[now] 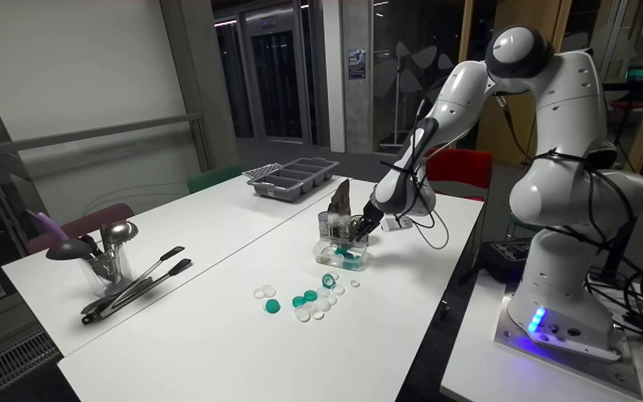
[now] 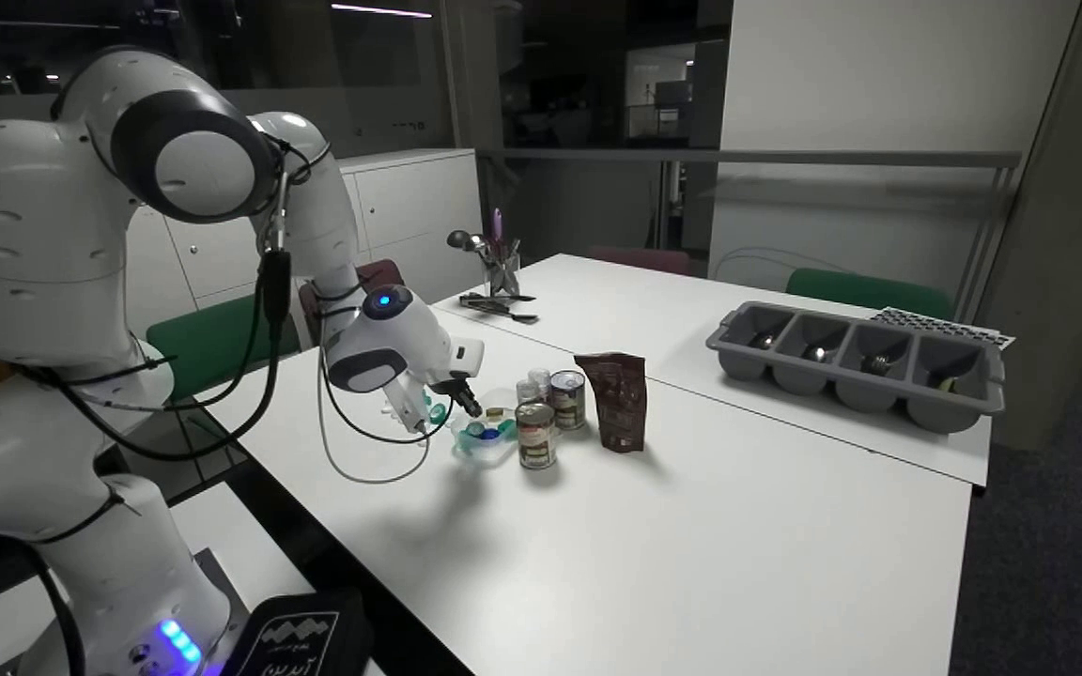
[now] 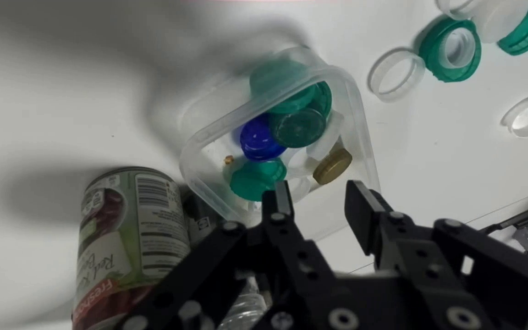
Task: Put one green cap in the bowl
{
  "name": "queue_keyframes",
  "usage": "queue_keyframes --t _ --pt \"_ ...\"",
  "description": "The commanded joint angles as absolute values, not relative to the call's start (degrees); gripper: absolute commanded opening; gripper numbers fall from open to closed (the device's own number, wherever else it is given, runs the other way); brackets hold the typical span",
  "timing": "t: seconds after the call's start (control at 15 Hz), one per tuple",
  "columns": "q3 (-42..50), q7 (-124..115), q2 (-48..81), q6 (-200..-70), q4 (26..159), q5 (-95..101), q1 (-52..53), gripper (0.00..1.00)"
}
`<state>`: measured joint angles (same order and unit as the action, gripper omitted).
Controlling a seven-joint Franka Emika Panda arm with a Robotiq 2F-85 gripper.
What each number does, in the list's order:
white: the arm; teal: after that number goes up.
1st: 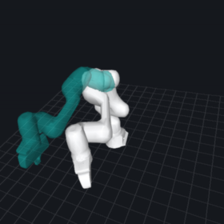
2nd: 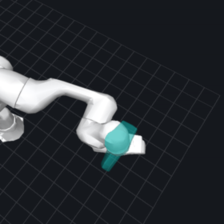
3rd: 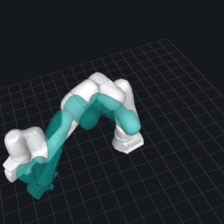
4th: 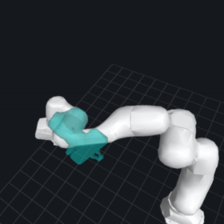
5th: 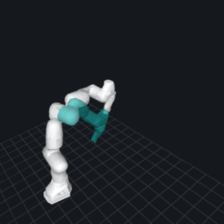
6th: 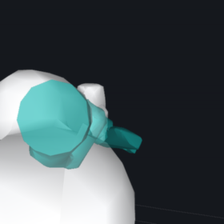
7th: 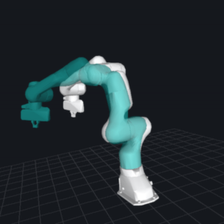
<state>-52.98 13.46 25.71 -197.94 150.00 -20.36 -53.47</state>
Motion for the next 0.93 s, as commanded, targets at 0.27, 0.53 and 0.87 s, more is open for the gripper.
queue_keyframes --t 0.27,0.53,0.87 --pt "-53.9 10.8 19.7 -188.4 152.0 -12.1 -48.5 0.99" --pt "-61.8 6.8 14.9 -174.7 151.1 -11.7 -44.4 1.00" --pt "-75.2 6.7 15.2 -151.6 144.5 -11.7 -46.4 1.00"
